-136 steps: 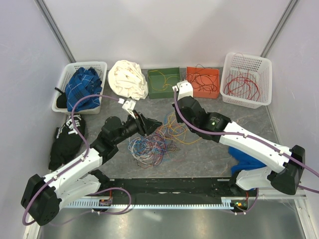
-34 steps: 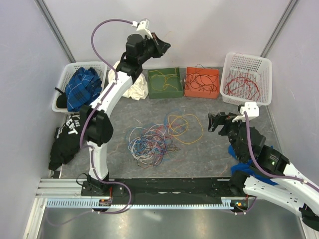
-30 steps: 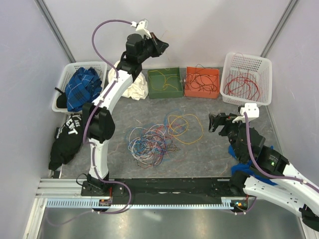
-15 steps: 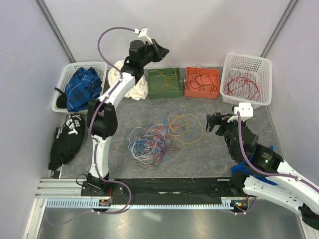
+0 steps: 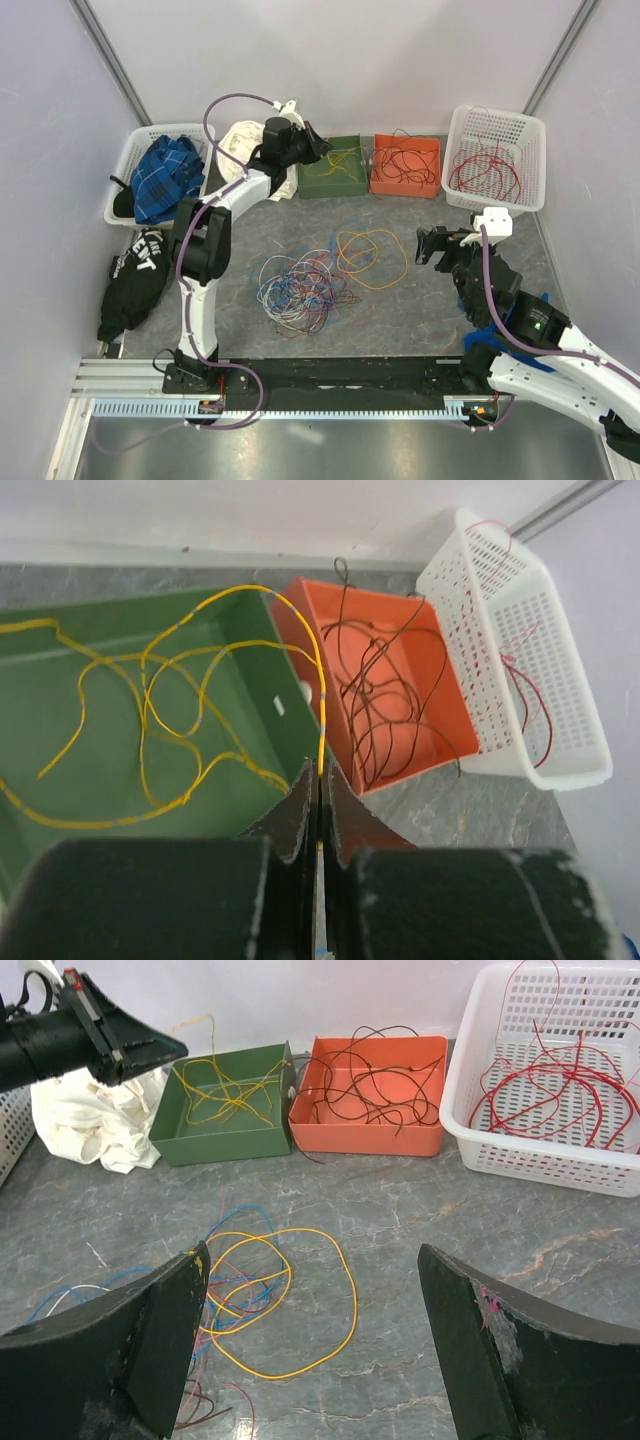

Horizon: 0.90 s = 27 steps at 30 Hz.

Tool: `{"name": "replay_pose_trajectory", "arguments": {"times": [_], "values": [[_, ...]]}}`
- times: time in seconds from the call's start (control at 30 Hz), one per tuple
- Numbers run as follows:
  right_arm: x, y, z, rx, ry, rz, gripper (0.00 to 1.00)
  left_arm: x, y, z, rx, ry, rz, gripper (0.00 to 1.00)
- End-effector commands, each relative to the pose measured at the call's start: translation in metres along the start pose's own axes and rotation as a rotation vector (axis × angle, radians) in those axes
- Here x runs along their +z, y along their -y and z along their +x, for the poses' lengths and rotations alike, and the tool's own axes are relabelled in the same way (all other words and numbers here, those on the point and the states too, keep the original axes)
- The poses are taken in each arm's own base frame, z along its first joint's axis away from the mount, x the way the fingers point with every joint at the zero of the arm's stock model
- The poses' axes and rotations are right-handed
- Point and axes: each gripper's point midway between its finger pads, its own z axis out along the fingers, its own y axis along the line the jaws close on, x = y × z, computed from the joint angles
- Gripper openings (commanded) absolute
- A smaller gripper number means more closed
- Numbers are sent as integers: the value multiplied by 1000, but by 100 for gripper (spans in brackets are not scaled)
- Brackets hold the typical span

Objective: Untangle the cables

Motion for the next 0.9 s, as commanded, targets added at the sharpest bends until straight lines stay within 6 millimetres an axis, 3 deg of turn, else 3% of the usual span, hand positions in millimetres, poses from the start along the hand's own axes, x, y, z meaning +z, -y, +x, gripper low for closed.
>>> {"name": "replay_pose_trajectory", "arguments": {"times": [0.0, 0.13, 0.23, 0.27, 0.3, 0.4, 0.5, 0.53, 0.63, 0.73, 0.77, 0.83, 0.87], "values": [[-2, 0, -7, 30, 28, -8, 93, -28, 37, -52, 46, 141, 58, 2], [-2, 0, -6, 36, 26, -14, 92, -26, 21, -43, 38, 99, -29, 2], [-4, 1, -8, 41, 32, -14, 93, -19, 2, -42, 42, 66, -129, 45], [-4, 2, -8, 42, 33, -13, 93, -19, -2, -48, 44, 79, -153, 83], [-4, 2, -7, 41, 32, -13, 93, -20, -1, -54, 49, 91, -162, 99], [-5, 2, -9, 43, 35, -14, 93, -30, 8, -74, 77, 138, -174, 100], [-5, 0, -9, 46, 33, -22, 92, -50, 19, -97, 86, 190, -196, 100], [-4, -1, -7, 44, 28, -26, 92, -63, 32, -111, 87, 219, -190, 100], [-2, -8, -3, 47, 11, -51, 93, -90, 36, -110, 33, 200, -264, 100], [0, -23, 4, 72, -15, -101, 93, -117, 66, -80, 42, 163, -270, 100], [1, -27, 5, 82, -17, -113, 93, -129, 88, -58, 72, 128, -255, 100], [3, -39, 12, 99, -40, -157, 93, -145, 96, -30, 109, 80, -292, 100], [4, -44, 13, 103, -47, -176, 92, -152, 102, 1, 123, 25, -285, 100]]}}
